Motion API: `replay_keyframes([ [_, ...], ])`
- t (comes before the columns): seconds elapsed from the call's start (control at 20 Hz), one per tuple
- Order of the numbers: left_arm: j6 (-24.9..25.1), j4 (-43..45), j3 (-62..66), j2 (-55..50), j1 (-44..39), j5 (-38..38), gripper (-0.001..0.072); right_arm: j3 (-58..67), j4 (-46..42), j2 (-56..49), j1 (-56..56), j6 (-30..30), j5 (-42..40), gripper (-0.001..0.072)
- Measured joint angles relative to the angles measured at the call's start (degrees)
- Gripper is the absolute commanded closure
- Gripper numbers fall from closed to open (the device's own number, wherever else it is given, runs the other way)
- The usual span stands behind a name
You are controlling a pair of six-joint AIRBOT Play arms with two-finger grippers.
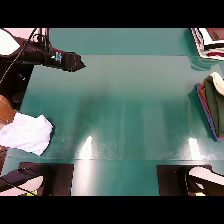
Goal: Fold the shirts.
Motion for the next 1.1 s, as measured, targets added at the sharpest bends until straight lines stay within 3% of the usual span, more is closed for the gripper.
replay_keyframes([
  [0.1,0.1,0.0,0.0,0.0,0.0,0.0,0.0679,-5.0,-4.3,2.1,-1.4,0.0,0.4,0.0207],
  [0.15,0.2,0.0,0.0,0.0,0.0,0.0,0.0679,-7.3,-5.7,3.0,-2.3,-0.1,0.4,0.0098],
  [0.4,0.2,0.0,0.0,0.0,0.0,0.1,0.0679,-10.1,-6.4,5.3,-5.0,0.7,-0.2,0.0081],
  [0.6,0.2,0.0,0.0,0.0,0.0,0.7,0.0679,-5.4,6.6,5.8,-1.3,1.2,-1.6,0.0083],
  [0.8,0.2,0.0,0.0,0.0,0.0,1.4,0.0679,-2.3,18.5,5.9,11.0,1.3,-2.1,0.0089],
  [0.85,0.2,0.0,0.0,0.0,0.0,1.5,0.0679,-1.9,20.1,5.9,15.1,1.3,-2.2,0.0109],
  [0.95,0.2,0.0,0.0,0.0,0.0,1.8,0.0679,-1.5,21.9,5.9,23.0,1.4,-2.8,0.0333],
  [1.05,0.2,0.0,0.0,0.0,0.0,1.8,0.0679,-1.2,23.0,5.9,30.3,1.3,-3.6,0.0702],
  [1.1,0.2,0.0,0.0,0.0,0.0,1.9,0.0679,-1.2,23.2,5.9,33.4,1.4,-4.0,0.0697],
])
